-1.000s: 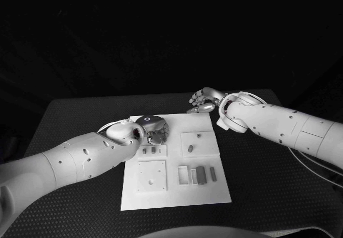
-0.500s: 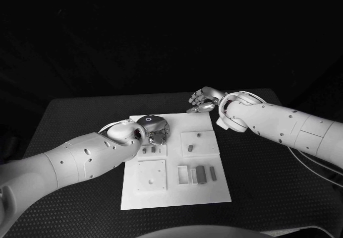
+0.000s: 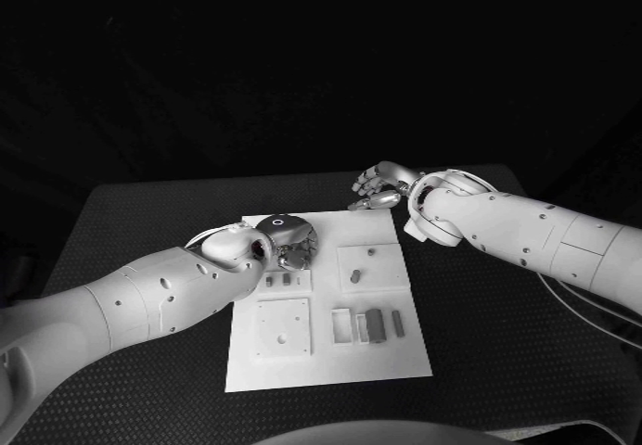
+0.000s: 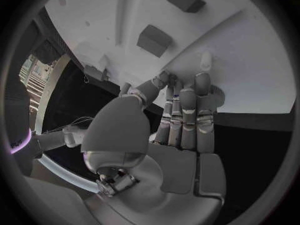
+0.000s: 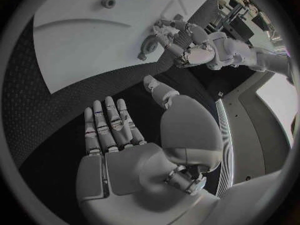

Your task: Assemble the parts on the task board

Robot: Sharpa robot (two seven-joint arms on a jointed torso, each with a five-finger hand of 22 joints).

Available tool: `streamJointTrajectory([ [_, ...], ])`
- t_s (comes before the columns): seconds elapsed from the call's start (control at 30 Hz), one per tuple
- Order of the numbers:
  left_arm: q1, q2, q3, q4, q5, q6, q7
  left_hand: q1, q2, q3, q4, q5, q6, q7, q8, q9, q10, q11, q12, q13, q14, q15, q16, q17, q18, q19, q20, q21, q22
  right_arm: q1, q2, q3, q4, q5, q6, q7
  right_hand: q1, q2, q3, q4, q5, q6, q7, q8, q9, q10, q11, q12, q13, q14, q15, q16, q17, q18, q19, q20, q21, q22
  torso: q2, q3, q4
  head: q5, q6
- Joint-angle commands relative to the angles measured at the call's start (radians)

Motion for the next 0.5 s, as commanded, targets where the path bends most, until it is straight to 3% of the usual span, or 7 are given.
streamJointTrajectory([
  [0.03, -0.015, -0.001, -0.01, -0.01, -0.019, 0.047, -0.012, 0.004, 0.002, 0.003, 0.002, -0.001, 0.006, 0.002, -0.001, -0.002, 0.0, 0.0, -0.007, -0.004, 0.005, -0.001, 0.005, 0.001, 0.061, 0.003, 0.0, 0.007, 0.026, 0.0, -0.001, 0.0, 0.002, -0.001, 0.0, 0.01, -0.003, 0.01, -0.006, 0.0, -0.001, -0.008, 0.04, 0.006, 0.001, 0.004, 0.002, -0.006, -0.001, 0.0, 0.004, 0.007, 0.002, -0.013, -0.003, -0.001, -0.006, 0.02, 0.001, -0.0006, 0.0006, -0.002, -0.001],
  [0.5, -0.015, -0.018, -0.012, -0.002, -0.032, 0.065, -0.016, 0.015, 0.004, 0.006, 0.001, -0.001, 0.006, 0.004, -0.005, -0.007, 0.022, -0.007, -0.005, 0.005, 0.002, -0.007, 0.009, 0.002, 0.057, -0.001, -0.005, 0.014, 0.025, 0.0, -0.003, 0.0, 0.003, -0.001, 0.0, 0.01, -0.004, 0.01, -0.007, 0.0, -0.001, -0.008, 0.04, 0.007, 0.001, 0.005, 0.002, -0.006, -0.001, -0.001, 0.004, 0.007, 0.002, -0.013, -0.003, 0.0, -0.007, 0.02, 0.0, -0.0013, 0.0018, -0.007, -0.005],
])
